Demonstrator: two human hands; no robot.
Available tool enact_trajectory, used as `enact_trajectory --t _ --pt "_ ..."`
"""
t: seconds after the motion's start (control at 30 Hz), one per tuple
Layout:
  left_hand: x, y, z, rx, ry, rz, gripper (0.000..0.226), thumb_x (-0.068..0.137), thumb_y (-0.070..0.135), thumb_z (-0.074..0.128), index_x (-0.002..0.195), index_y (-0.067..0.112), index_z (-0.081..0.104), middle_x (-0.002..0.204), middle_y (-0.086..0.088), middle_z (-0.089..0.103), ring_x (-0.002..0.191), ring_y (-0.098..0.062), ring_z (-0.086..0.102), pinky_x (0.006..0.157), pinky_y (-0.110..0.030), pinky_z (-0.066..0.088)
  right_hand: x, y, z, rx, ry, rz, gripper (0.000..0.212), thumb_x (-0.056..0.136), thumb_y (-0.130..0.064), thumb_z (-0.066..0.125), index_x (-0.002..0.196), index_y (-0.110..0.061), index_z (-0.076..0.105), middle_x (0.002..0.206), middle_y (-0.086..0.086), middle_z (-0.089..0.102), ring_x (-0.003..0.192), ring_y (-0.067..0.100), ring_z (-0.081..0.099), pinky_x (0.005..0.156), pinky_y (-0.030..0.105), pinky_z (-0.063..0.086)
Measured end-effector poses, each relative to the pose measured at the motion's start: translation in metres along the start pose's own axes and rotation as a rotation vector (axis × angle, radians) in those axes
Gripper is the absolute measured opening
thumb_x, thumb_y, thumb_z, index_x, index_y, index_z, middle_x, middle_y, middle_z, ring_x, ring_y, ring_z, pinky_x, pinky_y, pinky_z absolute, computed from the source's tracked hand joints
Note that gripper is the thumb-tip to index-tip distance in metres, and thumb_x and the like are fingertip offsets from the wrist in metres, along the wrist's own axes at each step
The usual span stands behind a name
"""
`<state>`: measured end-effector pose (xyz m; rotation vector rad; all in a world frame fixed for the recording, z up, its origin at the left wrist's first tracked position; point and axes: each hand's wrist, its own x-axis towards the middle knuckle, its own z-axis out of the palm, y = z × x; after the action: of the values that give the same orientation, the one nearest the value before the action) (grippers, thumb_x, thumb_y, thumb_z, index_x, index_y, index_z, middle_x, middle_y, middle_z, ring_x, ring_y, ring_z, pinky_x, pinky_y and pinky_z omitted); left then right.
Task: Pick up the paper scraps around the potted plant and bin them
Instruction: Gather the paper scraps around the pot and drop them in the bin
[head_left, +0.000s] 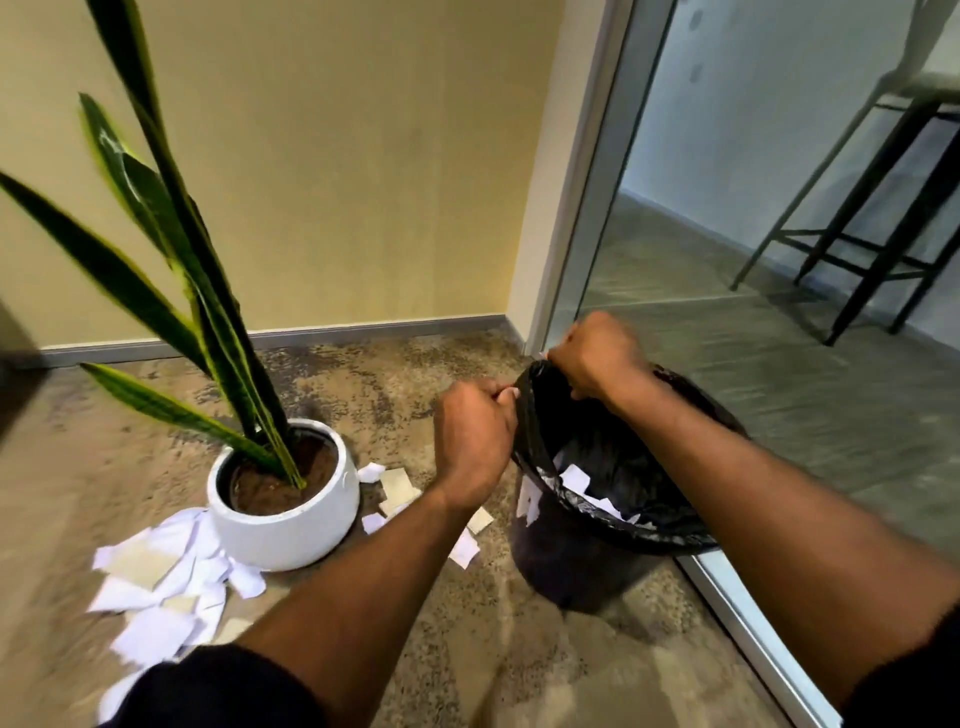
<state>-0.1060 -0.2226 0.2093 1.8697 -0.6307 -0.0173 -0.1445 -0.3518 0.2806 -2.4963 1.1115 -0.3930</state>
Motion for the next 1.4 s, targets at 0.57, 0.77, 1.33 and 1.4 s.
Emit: enact_trajectory --t 0.57,0.77,1.33,1.4 --pt "-0.041 -0.211 -0.065 0.277 -0.190 -0.387 0.020 0.088 0.020 0.067 0.086 0.003 0.076 0.084 -0.013 0.075 0.077 -0.028 0.070 0.075 -0.041 0.055 -0.066 -0.028 0.221 -0.067 -0.316 -0.085 0.017 0.082 -0.006 0.054 0.086 -0.005 0.071 0.088 0.017 0.070 0.079 0.031 0.067 0.063 0.027 0.047" --pt "-0.064 -0.265 -0.049 0.458 -0.527 -0.419 0.054 0.083 0.039 0.071 0.125 0.009 0.057 0.124 -0.013 0.062 0.113 -0.030 0.058 0.096 -0.041 0.048 -0.063 0.004 0.272 -0.195 -0.429 -0.126 0.020 0.084 -0.015 0.055 0.097 -0.006 0.068 0.104 0.018 0.068 0.096 0.034 0.064 0.075 0.032 0.050" --pt "-0.076 -0.297 -0.021 0.640 -0.492 -0.453 0.062 0.084 0.052 0.066 0.126 0.020 0.035 0.119 -0.012 0.049 0.108 -0.032 0.054 0.083 -0.044 0.049 -0.055 0.050 0.341 -0.479 -0.564 -0.280 0.062 0.084 -0.051 0.058 0.131 -0.016 0.040 0.124 0.016 0.045 0.111 0.038 0.050 0.086 0.041 0.046" --pt "-0.075 -0.297 -0.020 0.655 -0.509 -0.442 0.060 0.086 0.051 0.064 0.127 0.020 0.034 0.119 -0.012 0.047 0.108 -0.033 0.053 0.083 -0.045 0.049 -0.053 0.052 0.339 -0.486 -0.528 -0.327 0.051 0.089 -0.043 0.053 0.131 -0.015 0.042 0.120 0.018 0.048 0.106 0.039 0.054 0.085 0.041 0.047"
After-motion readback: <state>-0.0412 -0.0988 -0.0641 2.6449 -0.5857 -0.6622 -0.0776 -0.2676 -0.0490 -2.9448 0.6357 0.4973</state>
